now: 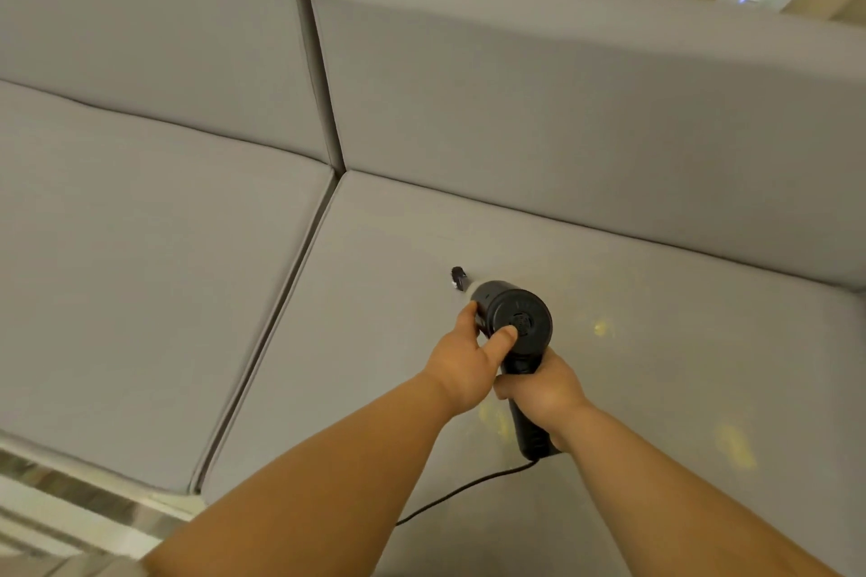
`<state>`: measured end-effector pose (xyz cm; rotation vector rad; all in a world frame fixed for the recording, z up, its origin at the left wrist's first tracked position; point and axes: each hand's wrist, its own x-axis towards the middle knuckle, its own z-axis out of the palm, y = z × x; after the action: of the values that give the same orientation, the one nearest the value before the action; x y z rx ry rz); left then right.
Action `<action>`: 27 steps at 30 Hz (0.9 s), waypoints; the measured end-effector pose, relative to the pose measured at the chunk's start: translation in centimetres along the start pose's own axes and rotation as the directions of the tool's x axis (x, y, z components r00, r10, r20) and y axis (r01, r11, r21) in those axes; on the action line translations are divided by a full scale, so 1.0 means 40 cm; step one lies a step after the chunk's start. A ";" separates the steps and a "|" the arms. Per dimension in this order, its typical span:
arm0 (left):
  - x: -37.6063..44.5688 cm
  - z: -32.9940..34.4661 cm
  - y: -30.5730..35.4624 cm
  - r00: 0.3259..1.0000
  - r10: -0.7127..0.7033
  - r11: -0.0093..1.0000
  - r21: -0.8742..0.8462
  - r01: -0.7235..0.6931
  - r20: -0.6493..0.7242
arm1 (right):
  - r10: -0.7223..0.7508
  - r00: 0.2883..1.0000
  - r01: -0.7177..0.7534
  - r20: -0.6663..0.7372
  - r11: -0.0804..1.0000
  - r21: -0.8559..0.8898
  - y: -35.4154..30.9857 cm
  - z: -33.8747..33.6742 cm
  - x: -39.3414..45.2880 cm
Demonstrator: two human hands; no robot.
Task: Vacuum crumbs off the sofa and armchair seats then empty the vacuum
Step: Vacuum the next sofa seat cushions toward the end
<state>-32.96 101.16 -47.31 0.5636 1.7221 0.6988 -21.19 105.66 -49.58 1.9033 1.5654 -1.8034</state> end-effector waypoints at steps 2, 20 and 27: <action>-0.008 0.035 0.004 1.000 -0.003 1.000 -0.001 0.003 0.013 | 0.013 1.000 -0.013 -0.012 1.000 0.003 0.022 -0.026 -0.011; 0.005 -0.164 -0.022 0.979 0.044 0.998 -0.034 -0.052 -0.200 | -0.123 0.988 0.122 0.097 0.992 0.013 -0.138 0.133 0.034; 0.061 -0.211 -0.036 0.988 0.022 1.000 -0.016 -0.025 -0.151 | -0.085 0.993 0.083 0.080 0.996 0.020 -0.151 0.177 0.087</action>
<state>-41.77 100.42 -48.44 0.5305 1.8504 0.7901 -30.98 105.89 -51.12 1.7730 1.6322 -1.9063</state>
